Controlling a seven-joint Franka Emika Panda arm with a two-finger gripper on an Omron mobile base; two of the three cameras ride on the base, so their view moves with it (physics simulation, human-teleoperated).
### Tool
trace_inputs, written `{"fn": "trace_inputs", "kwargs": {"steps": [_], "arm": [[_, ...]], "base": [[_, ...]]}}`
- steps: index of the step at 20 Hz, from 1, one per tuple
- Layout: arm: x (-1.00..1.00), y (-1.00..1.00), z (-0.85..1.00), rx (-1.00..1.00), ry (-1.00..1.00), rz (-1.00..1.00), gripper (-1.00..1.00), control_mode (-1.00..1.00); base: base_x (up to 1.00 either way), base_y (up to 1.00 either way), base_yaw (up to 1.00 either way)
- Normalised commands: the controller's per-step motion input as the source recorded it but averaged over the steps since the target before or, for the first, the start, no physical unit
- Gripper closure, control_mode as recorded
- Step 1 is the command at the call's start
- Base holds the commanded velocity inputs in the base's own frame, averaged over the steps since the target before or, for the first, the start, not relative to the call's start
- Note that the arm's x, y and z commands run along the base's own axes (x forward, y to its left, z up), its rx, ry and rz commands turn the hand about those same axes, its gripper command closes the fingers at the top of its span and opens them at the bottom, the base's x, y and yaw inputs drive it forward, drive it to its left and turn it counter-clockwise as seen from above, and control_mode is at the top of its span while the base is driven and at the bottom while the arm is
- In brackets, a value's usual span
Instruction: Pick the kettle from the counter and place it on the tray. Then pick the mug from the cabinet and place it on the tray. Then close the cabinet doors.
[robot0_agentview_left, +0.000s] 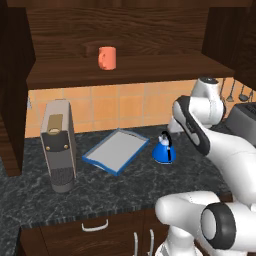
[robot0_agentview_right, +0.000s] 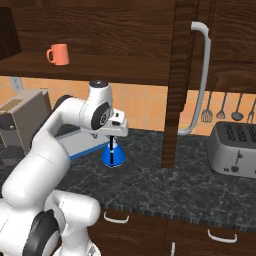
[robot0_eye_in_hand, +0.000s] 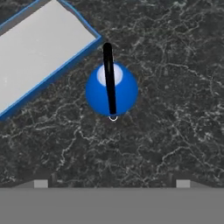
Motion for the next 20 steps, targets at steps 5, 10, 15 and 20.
{"fn": "trace_inputs", "kwargs": {"steps": [5, 10, 15, 20], "arm": [[0.62, -0.01, -0.24, -0.01, 0.13, 0.01, -1.00, -1.00], [0.75, 0.11, -0.56, 0.00, 0.00, 0.06, -1.00, -1.00], [0.62, 0.18, -0.52, 0.00, 0.00, 0.07, -1.00, -1.00], [0.46, 0.02, -0.35, 0.00, 0.04, 0.03, -1.00, -1.00]], "base": [[0.00, 0.00, 0.00], [0.00, 0.00, 0.00], [0.00, 0.00, 0.00], [0.00, 0.00, 0.00]]}}
